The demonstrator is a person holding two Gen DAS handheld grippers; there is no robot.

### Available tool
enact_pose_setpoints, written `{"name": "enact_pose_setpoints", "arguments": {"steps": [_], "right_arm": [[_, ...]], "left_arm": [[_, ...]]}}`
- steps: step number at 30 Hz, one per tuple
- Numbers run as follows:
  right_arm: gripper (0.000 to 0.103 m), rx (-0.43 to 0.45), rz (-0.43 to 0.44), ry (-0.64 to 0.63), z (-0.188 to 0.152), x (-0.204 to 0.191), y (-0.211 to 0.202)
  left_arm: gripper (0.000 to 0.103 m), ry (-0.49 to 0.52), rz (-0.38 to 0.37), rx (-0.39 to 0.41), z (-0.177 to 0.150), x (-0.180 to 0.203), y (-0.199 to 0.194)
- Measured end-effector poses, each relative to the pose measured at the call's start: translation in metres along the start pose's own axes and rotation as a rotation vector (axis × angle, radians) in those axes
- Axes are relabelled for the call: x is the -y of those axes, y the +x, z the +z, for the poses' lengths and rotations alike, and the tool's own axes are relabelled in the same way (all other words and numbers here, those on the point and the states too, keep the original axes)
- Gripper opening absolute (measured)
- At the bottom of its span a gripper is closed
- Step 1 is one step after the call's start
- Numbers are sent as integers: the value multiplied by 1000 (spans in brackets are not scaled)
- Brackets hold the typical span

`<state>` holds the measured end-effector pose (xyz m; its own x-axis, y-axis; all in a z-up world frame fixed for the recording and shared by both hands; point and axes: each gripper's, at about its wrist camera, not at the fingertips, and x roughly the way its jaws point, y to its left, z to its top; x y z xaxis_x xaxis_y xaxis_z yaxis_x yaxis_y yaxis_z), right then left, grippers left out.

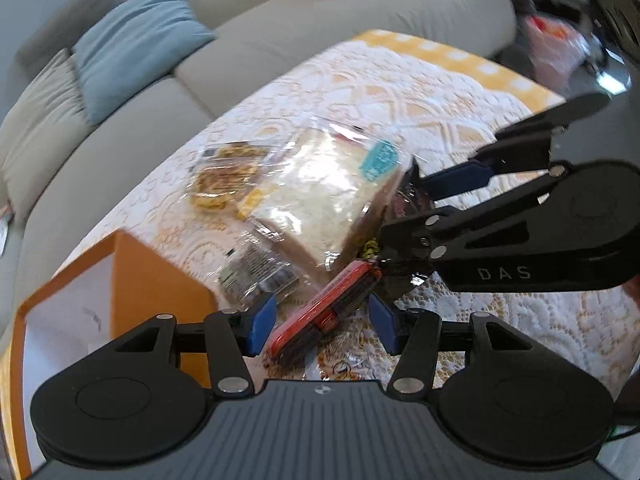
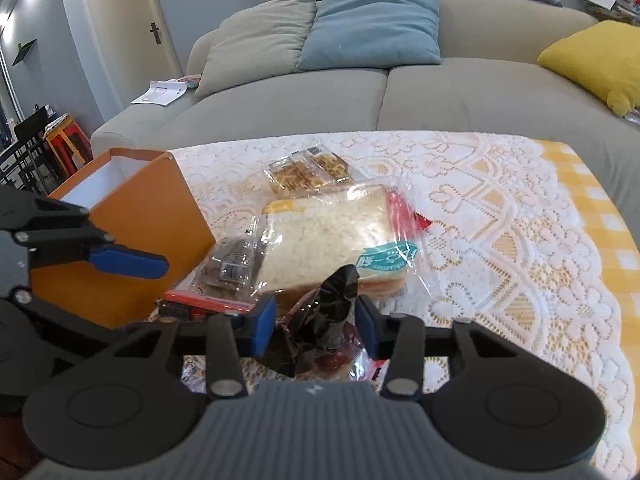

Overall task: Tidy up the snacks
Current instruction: 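Grasp the black-wrapped snack with the right gripper while the left grasps the red sausage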

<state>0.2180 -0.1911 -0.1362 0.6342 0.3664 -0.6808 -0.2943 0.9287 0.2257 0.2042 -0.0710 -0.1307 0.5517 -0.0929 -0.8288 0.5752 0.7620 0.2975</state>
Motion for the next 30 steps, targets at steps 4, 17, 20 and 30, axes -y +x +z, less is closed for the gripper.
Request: {"name": "enact_pose_setpoints", "arguments": {"steps": [4,17,20,30], "right_arm": [[40,-38,22,21,-4,5,5],[35,-34,43,11,-6,6,3],[34,-35,46,9,-6,6,2],[34,-25,52,-53,-3,-3,-9]], "left_arm": [[63,88,-21,-75,5,7,19],[41,149,16,-160,17,8,34],[37,136,31,-152,17,10,28],[25,8,48,-122,17,6,-5]]}}
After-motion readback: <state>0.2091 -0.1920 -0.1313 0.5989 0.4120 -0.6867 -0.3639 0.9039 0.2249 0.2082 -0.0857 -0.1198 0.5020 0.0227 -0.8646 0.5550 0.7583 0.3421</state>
